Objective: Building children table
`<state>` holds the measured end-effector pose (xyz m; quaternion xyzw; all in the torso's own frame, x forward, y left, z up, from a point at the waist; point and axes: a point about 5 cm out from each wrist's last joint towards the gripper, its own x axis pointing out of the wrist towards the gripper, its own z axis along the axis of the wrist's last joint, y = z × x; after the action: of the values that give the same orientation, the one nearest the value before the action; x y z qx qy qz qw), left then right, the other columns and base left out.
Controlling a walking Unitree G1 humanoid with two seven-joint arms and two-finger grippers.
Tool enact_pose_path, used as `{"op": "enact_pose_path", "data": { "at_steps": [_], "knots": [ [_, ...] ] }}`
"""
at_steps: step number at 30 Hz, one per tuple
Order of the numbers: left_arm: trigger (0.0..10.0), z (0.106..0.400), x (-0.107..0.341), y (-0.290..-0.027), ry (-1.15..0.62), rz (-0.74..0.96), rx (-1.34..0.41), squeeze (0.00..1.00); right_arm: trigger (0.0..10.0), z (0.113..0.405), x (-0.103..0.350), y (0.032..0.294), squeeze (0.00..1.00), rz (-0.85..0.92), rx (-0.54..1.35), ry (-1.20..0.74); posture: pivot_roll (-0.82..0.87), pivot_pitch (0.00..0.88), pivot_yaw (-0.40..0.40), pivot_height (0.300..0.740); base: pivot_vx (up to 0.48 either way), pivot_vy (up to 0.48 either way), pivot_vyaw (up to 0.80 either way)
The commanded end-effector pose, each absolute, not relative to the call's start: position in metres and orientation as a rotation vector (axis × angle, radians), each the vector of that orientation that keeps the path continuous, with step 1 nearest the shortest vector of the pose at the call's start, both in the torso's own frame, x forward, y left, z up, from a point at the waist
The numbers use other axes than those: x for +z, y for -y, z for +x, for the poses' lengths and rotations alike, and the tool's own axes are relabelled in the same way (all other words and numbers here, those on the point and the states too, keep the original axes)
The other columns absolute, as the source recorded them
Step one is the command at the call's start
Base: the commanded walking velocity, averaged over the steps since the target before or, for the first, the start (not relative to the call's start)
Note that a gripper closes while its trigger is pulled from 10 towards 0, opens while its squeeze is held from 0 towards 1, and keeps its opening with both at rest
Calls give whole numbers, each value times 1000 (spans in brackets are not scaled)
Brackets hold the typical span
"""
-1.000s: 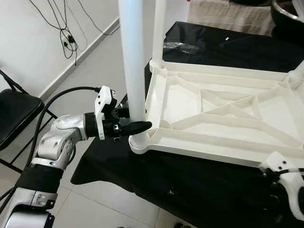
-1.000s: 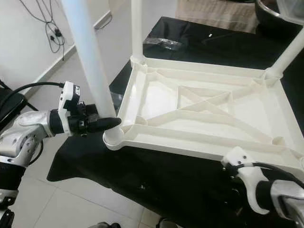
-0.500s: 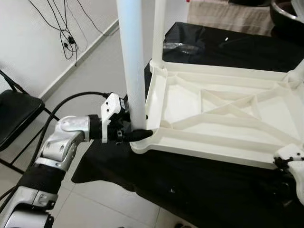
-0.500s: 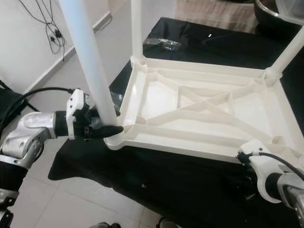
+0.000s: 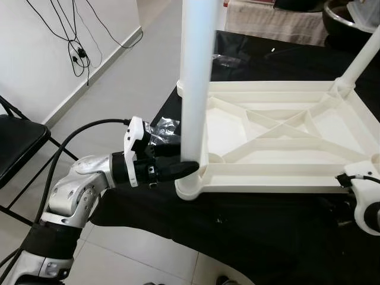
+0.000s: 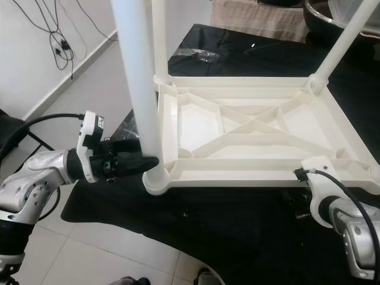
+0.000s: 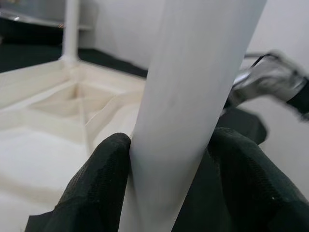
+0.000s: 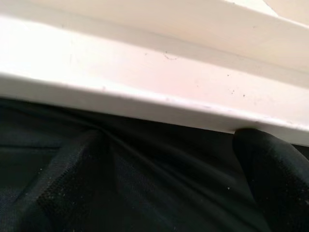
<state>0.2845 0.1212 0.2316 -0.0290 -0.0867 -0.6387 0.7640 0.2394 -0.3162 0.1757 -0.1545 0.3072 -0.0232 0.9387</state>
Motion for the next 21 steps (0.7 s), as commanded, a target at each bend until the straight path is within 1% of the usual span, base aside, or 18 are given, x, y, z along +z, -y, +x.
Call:
{"op": "enact_pose_path", "data": {
  "at_steps": [1,3,4,8,12,14,17,21],
  "knots": [
    [10000,270,235,-107,225,-135,-1487,0,10000,241,164,321,0,-318,-125,-666,-68,226,4,740,0,0,0],
    [10000,268,234,-103,226,-152,-1494,0,10000,245,165,318,0,-289,-117,-654,-68,226,4,740,0,0,0],
    [10000,266,231,-98,219,-165,-1495,0,10000,251,168,313,0,-235,-102,-627,-67,225,4,740,0,0,0],
    [10000,264,230,-97,204,-187,-1488,0,10000,256,173,311,0,-186,-94,-583,-65,226,5,740,0,0,0],
    [10000,264,230,-98,201,-200,-1480,0,10000,259,177,310,0,-201,-88,-552,-66,226,6,740,0,0,0],
    [10000,262,230,-96,193,-214,-1478,0,10000,265,184,305,0,-185,-57,-501,-66,228,8,740,0,0,0],
    [10000,261,230,-92,188,-232,-1481,0,10000,273,194,293,0,-153,-3,-424,-65,228,9,740,0,0,0],
    [10000,259,231,-84,191,-264,-1501,0,10000,276,200,292,0,-151,1,-404,-69,227,10,740,0,0,0]
  ]
}}
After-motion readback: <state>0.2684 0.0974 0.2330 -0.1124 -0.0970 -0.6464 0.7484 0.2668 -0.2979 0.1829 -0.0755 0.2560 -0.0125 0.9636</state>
